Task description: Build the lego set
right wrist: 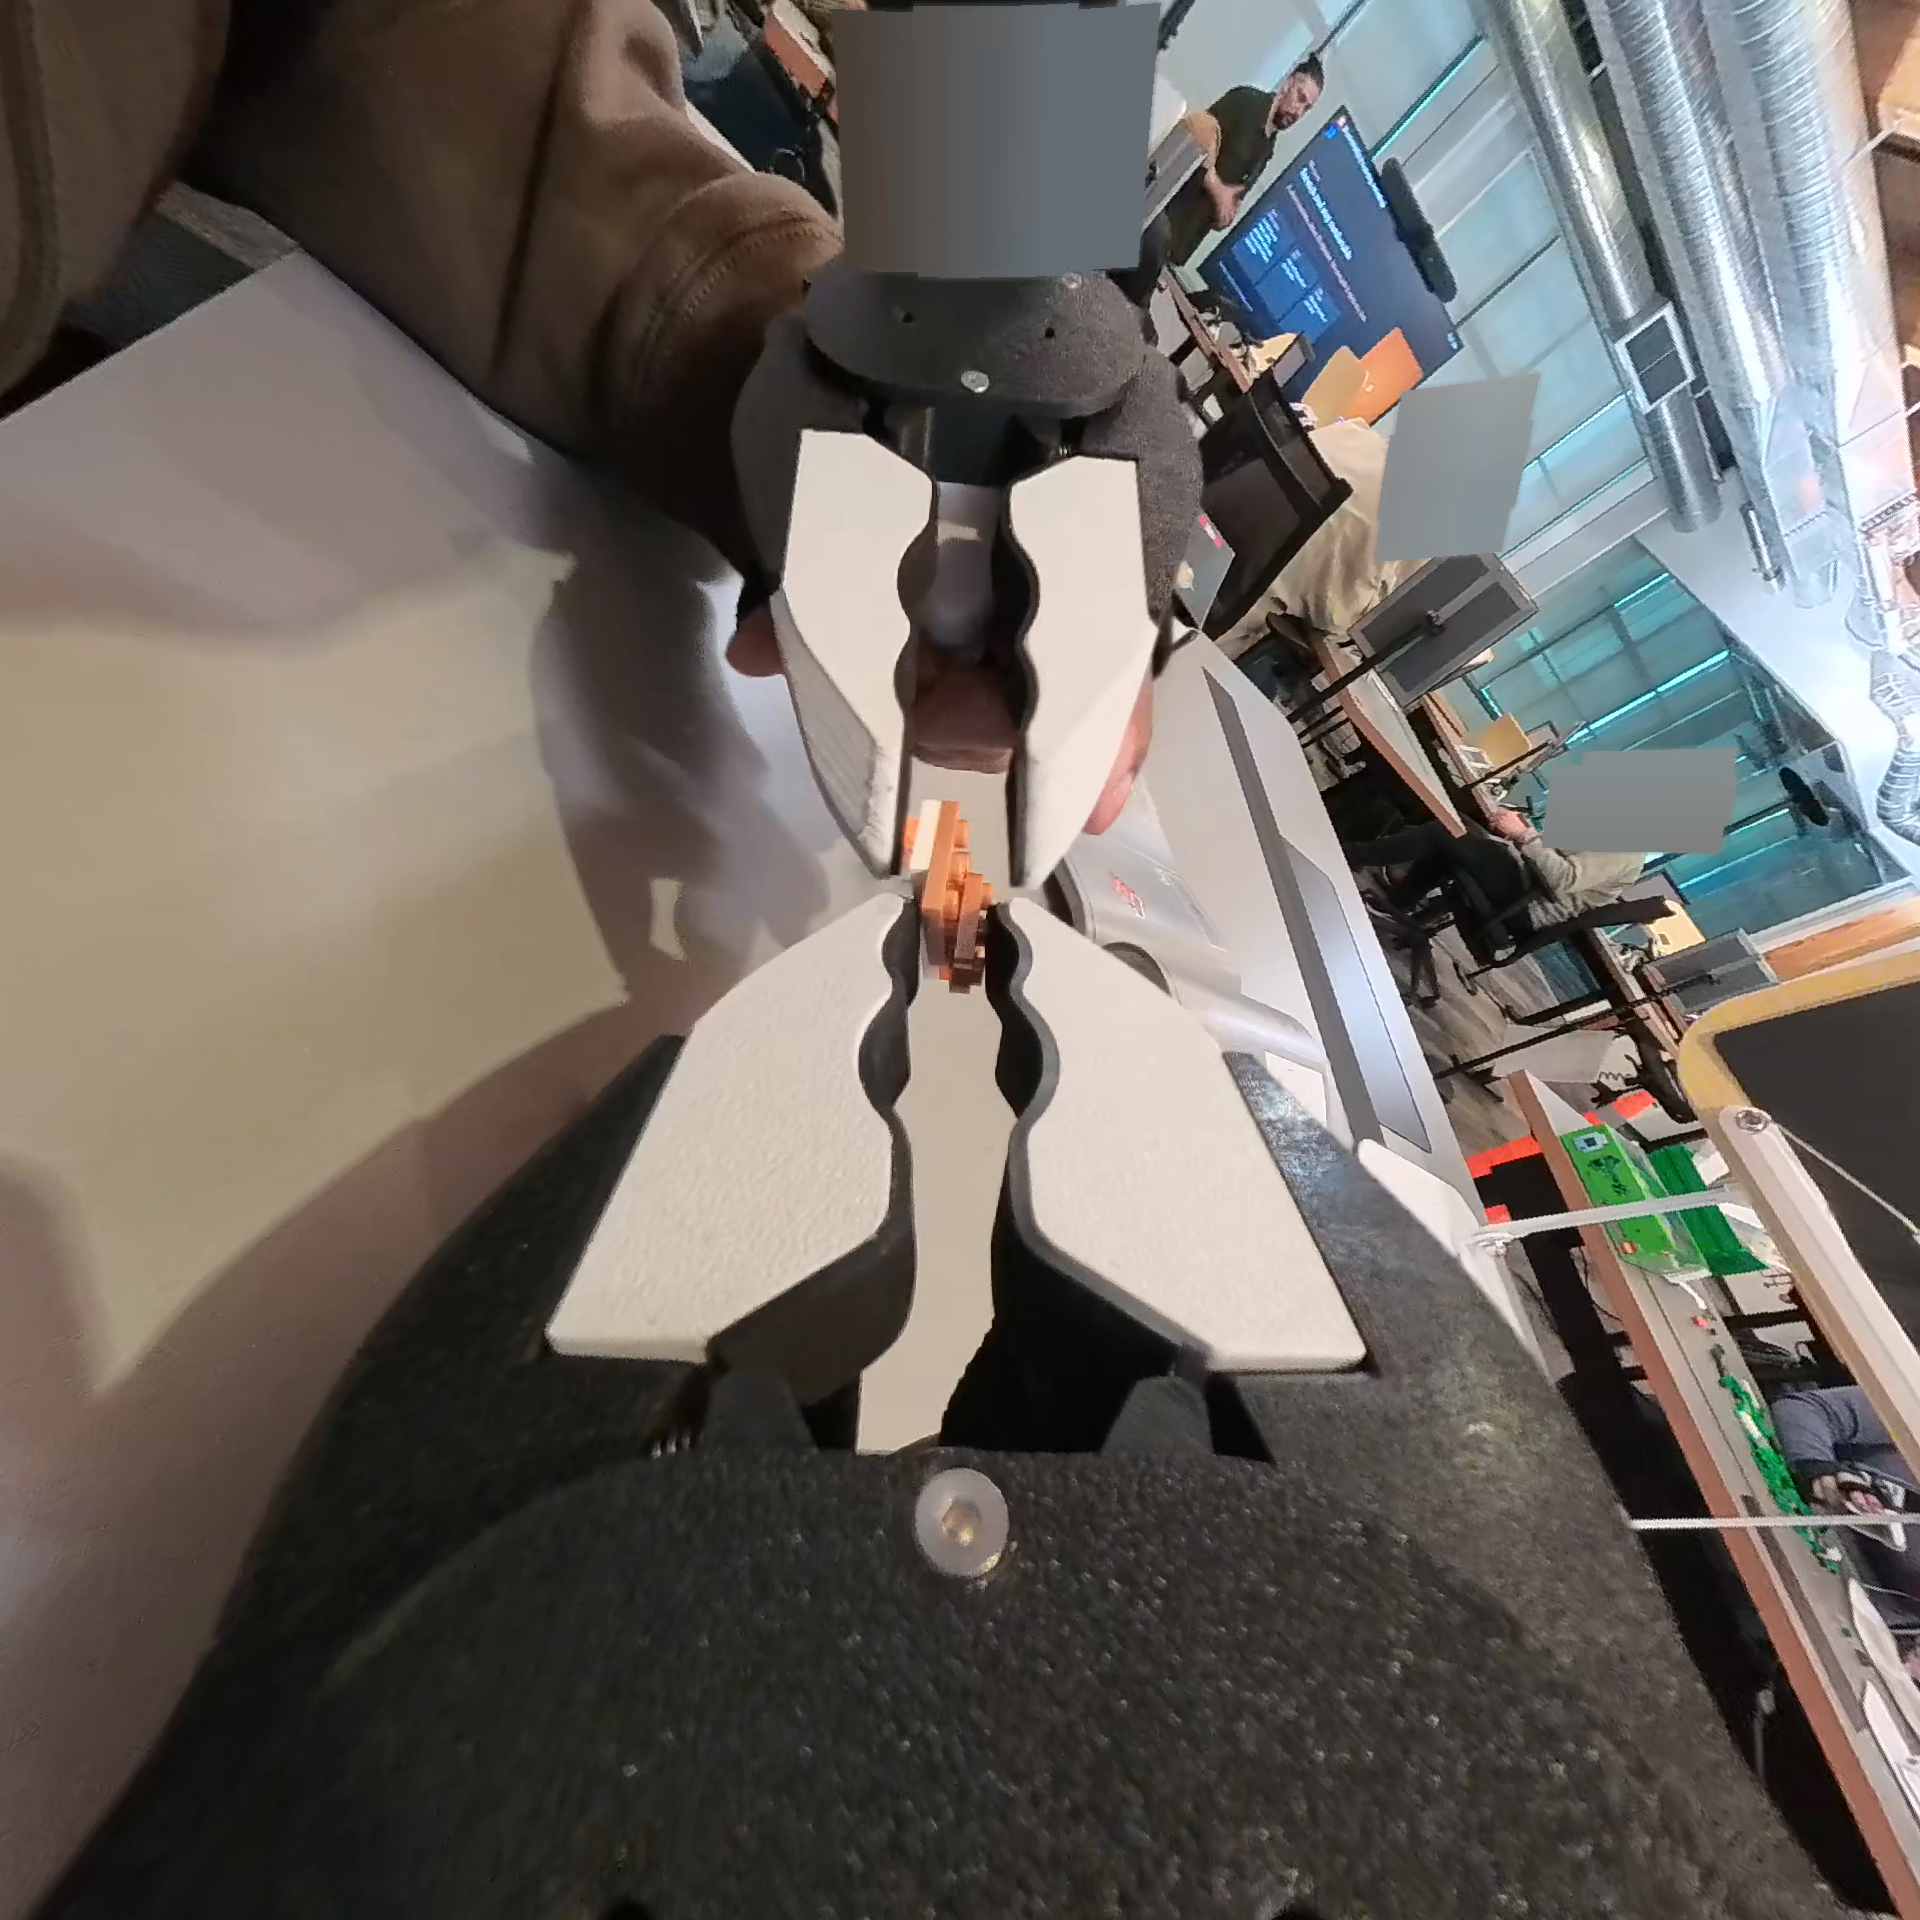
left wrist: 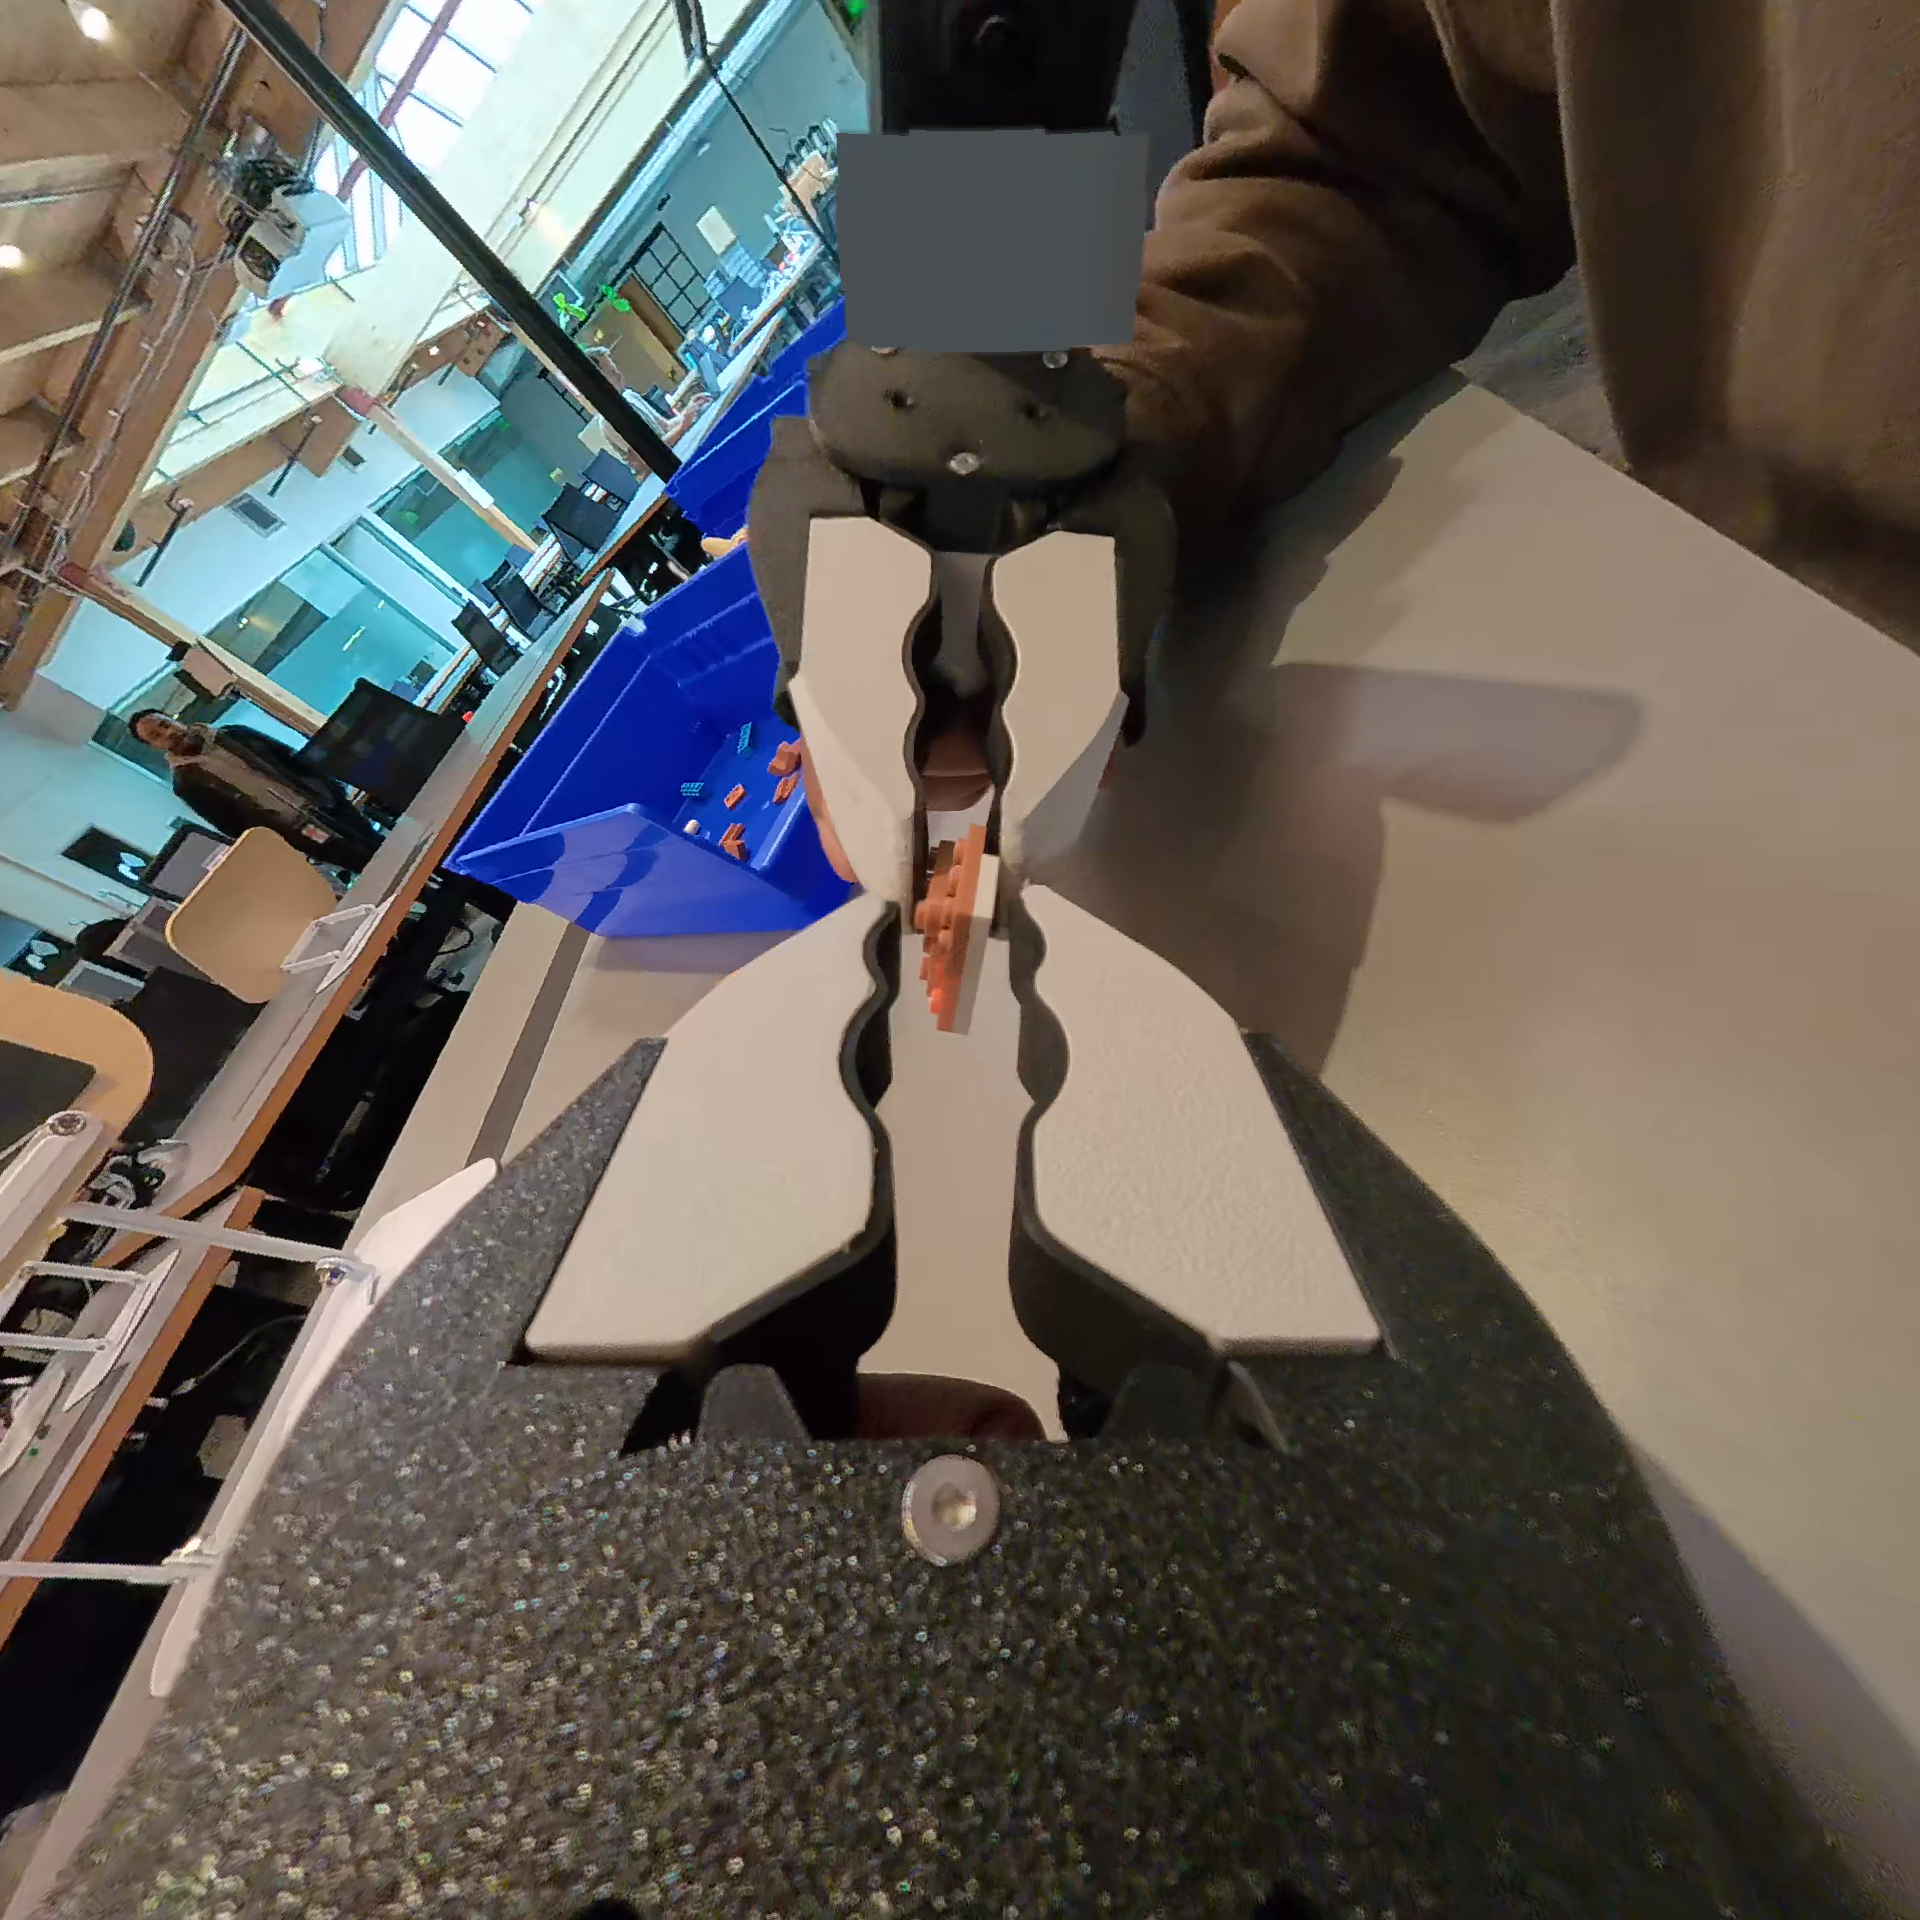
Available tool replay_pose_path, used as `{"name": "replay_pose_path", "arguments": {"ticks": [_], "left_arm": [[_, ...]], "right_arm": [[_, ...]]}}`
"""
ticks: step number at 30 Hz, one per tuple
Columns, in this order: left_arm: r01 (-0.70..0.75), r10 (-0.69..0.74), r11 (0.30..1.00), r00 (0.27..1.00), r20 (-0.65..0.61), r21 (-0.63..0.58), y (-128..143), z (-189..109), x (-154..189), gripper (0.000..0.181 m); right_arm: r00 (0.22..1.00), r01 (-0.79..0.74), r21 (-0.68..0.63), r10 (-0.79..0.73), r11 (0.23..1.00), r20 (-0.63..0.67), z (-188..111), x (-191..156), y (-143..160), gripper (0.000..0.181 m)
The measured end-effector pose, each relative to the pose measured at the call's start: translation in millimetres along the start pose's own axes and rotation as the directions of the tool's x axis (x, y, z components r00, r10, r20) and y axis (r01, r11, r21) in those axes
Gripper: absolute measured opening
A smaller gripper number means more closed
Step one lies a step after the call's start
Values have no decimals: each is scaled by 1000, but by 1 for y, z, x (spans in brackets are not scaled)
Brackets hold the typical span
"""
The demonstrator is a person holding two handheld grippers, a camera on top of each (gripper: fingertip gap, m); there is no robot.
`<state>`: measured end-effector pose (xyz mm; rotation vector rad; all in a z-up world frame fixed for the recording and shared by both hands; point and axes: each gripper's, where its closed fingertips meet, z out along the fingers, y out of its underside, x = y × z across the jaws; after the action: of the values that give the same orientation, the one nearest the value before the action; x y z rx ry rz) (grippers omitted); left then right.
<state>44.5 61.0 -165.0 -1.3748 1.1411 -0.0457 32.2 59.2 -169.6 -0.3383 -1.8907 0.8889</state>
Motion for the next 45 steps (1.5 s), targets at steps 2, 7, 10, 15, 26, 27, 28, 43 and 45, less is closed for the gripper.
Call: {"name": "replay_pose_path", "arguments": {"ticks": [2,7,10,15,26,27,28,43,45], "left_arm": [[-16,16,1000,1000,-6,-11,2,1,2,20],[-53,53,998,999,0,-17,3,1,3,19],[-83,83,996,996,21,-16,3,1,2,18],[-121,121,992,992,22,-27,3,0,3,17],[-124,124,992,992,30,-27,2,-1,2,12],[-120,120,993,992,32,-24,1,0,2,12],[-116,116,993,993,30,-22,1,0,3,11],[-70,70,998,997,26,-5,7,0,2,12],[-71,71,997,997,28,-2,7,0,2,12]], "right_arm": [[1000,-9,3,9,1000,9,0,-1,0,12],[999,-23,5,23,1000,23,1,-2,-1,12],[999,-33,3,33,999,25,1,-1,-2,12],[999,-39,1,39,999,31,1,-3,-2,12],[998,-38,2,38,999,42,1,-4,-3,12],[998,-41,2,41,999,45,1,-4,-3,12],[998,-40,2,40,999,49,1,-5,-3,12],[999,34,-19,-34,999,-2,3,-4,0,13],[999,46,-23,-46,999,-5,3,-4,-1,13]]}}
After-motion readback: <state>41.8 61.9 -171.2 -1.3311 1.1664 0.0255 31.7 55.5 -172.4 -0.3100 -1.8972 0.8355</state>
